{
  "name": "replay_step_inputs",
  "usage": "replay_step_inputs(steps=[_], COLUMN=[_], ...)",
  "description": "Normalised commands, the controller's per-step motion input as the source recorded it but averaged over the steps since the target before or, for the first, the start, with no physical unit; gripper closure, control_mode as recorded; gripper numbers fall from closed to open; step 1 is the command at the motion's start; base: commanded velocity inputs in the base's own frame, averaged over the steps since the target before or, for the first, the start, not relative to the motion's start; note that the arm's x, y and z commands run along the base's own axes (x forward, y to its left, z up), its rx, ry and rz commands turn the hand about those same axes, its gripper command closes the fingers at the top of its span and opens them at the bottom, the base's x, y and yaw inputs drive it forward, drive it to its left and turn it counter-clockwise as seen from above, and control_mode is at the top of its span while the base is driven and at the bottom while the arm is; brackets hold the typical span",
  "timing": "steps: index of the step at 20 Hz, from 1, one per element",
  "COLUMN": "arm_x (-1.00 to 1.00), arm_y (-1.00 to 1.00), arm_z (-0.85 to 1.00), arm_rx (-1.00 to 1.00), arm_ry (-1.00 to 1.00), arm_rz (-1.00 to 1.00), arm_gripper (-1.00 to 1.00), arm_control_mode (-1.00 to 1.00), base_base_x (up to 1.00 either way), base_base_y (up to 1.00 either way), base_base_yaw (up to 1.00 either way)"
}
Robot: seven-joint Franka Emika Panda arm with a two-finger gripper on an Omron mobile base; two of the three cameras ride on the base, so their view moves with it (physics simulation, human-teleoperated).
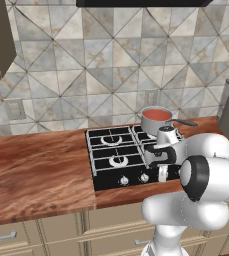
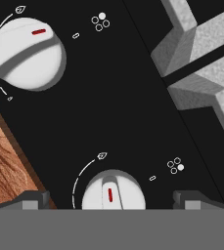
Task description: Wait until the marinara sauce is simmered to a deep red color and then turn off the stove.
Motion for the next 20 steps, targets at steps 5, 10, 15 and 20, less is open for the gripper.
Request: replay_step_inputs(steps=[5, 10, 15, 20], arm_x=[0.0, 0.0, 0.0, 0.0], arm_y=[0.0, 0.0, 0.0, 0.0], arm_z=[0.0, 0.0, 0.0, 0.0], arm_rx=[0.0, 0.0, 0.0, 0.0], arm_ry=[0.0, 0.0, 0.0, 0.0], arm_rz=[0.0, 0.0, 0.0, 0.0], arm_gripper=[-1.0, -1.0, -1.0, -1.0], arm_control_mode=[-1.0, -1.0, -1.0, -1.0], base_base_x=[0.0, 0.0, 0.0, 0.0], base_base_y=[0.0, 0.0, 0.0, 0.0], base_base_yaw=[0.0, 0.0, 0.0, 0.0])
